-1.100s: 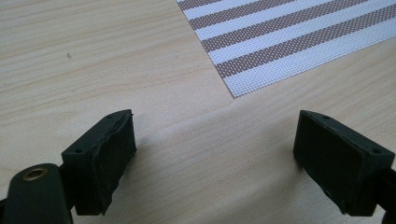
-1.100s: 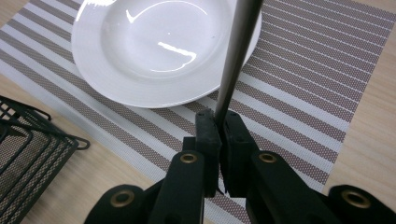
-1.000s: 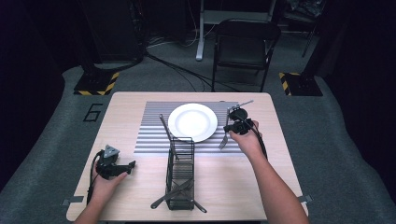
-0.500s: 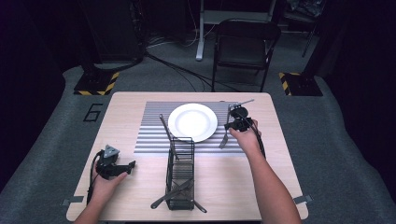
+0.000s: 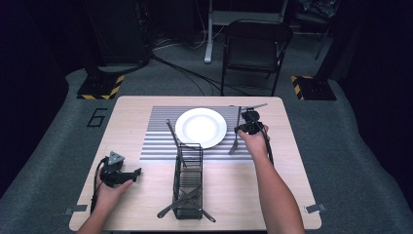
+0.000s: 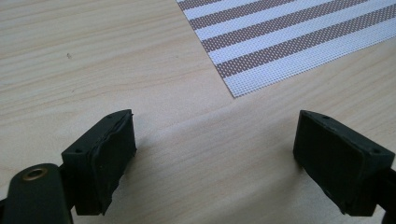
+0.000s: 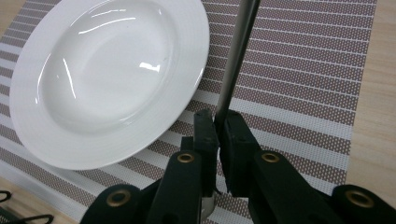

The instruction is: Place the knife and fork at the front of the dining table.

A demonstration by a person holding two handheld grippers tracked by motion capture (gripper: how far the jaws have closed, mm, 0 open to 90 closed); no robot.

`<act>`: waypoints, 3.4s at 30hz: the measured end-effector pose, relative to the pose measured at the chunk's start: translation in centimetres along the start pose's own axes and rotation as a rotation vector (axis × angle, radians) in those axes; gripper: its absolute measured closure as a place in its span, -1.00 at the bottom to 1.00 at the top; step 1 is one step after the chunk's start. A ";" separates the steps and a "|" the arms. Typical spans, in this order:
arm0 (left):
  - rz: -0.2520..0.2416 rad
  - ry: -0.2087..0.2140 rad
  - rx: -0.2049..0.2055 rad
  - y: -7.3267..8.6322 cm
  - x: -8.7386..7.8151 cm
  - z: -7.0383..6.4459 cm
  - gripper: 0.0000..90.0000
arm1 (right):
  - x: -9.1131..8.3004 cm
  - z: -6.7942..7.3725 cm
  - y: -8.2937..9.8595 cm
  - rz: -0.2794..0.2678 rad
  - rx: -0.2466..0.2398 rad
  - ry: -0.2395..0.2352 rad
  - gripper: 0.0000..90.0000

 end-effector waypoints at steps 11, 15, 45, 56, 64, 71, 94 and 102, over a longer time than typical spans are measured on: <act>-0.009 -0.003 0.000 0.0 0.1 0.0 -0.71 | 1.8 -0.3 -0.2 0.009 0.092 0.004 0.91; -0.008 -0.002 -0.001 0.0 0.1 0.0 -0.71 | 2.2 -0.4 -0.1 0.005 0.121 0.015 0.91; -0.010 0.001 0.001 0.0 0.1 0.0 -0.71 | 6.0 -1.3 0.6 0.072 0.307 0.034 0.94; -0.010 0.001 0.002 0.0 0.1 0.0 -0.71 | 6.3 -1.5 1.2 0.053 0.401 0.035 0.95; -0.010 0.002 0.002 0.0 0.1 0.0 -0.71 | 6.5 -1.5 1.2 0.048 0.435 0.030 0.94; -0.010 0.001 0.002 0.0 0.1 0.0 -0.71 | 6.4 -1.7 1.4 0.046 0.449 0.036 0.89; -0.001 0.004 0.003 0.0 0.0 0.0 -0.71 | 3.6 -2.6 1.6 -0.015 0.382 0.089 0.60; 0.001 0.005 0.002 0.0 0.0 0.0 -0.72 | 0.6 -2.6 3.7 -0.043 0.196 0.152 0.30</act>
Point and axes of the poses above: each handheld gripper's, and its own axes: x roughly forward along the jaws, y roughly out of its underside, z roughly to its left, the point moved 2 cm from there along x, roughly forward along the jaws, and after that the axes turned 15 degrees about y, right-handed, at the moved point
